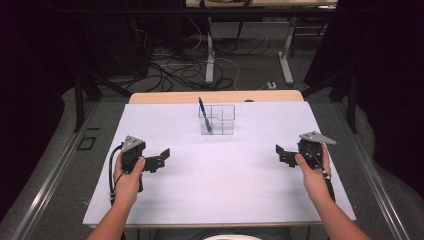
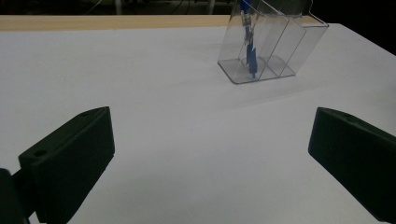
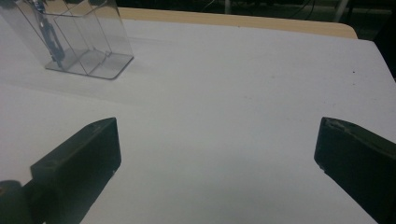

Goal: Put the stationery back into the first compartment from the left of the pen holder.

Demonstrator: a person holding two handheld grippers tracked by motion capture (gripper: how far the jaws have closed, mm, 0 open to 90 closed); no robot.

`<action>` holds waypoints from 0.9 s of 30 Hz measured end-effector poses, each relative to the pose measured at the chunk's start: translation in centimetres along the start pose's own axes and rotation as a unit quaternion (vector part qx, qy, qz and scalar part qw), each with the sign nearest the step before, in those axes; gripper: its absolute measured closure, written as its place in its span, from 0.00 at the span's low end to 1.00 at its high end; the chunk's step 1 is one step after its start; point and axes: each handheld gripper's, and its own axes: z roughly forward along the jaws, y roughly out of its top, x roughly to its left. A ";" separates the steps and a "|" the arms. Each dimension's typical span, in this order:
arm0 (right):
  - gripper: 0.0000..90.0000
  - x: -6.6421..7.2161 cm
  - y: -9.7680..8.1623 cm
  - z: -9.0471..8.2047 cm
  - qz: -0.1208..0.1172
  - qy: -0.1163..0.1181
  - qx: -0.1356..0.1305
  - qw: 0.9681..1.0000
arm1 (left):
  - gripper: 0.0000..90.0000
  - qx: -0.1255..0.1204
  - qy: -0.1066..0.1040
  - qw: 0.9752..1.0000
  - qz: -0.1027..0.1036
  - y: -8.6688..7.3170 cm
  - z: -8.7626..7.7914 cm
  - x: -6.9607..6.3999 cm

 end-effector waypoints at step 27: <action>0.06 -1.9 -2.4 1.2 0.033 -0.035 0.030 0.998 | 0.00 0.004 0.004 1.000 0.008 -0.1 0.2 0.2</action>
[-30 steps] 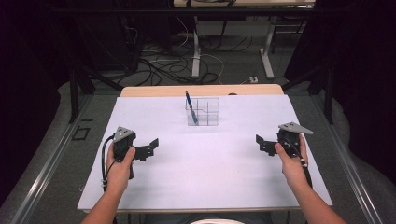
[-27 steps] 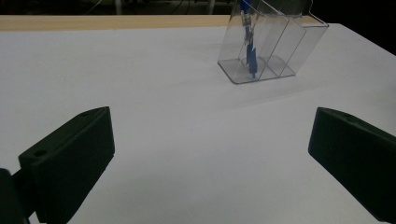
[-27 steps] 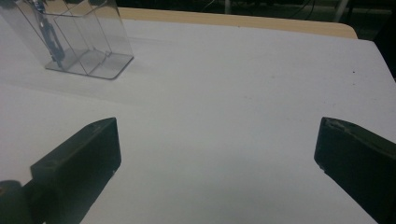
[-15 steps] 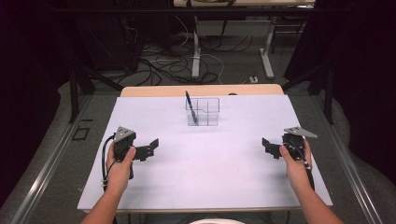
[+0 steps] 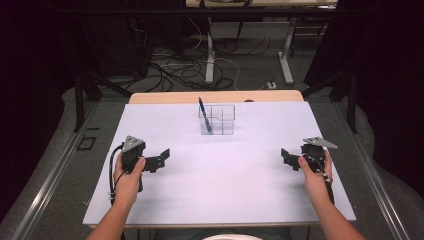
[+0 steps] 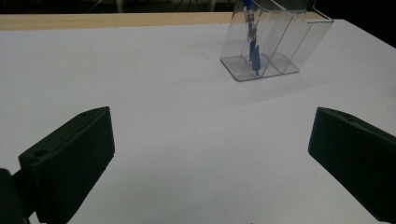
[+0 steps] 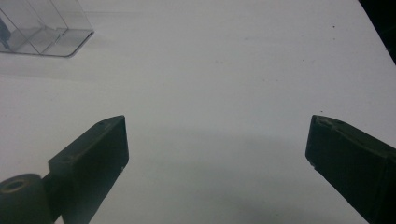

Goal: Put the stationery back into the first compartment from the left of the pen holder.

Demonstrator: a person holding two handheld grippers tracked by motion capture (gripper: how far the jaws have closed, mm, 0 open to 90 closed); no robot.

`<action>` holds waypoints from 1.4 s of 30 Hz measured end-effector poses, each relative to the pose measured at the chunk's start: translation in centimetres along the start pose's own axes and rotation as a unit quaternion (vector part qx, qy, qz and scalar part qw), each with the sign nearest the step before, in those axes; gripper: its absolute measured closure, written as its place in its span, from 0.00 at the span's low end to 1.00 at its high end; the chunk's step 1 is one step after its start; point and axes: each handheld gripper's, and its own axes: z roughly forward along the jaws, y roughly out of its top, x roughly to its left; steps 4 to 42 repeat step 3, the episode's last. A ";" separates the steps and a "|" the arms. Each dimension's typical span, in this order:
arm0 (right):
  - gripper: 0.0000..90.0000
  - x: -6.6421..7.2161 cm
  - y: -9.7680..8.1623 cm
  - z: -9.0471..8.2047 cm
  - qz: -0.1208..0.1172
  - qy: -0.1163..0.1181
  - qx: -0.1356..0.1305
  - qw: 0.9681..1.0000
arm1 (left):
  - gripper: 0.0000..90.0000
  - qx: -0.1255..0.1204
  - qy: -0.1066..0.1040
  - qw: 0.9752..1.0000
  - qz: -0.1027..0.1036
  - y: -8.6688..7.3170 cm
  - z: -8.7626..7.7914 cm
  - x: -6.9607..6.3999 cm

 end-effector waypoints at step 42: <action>0.07 0.1 0.0 0.1 0.003 0.003 0.007 1.000 | 0.00 0.000 0.000 1.000 -0.001 0.0 0.0 0.0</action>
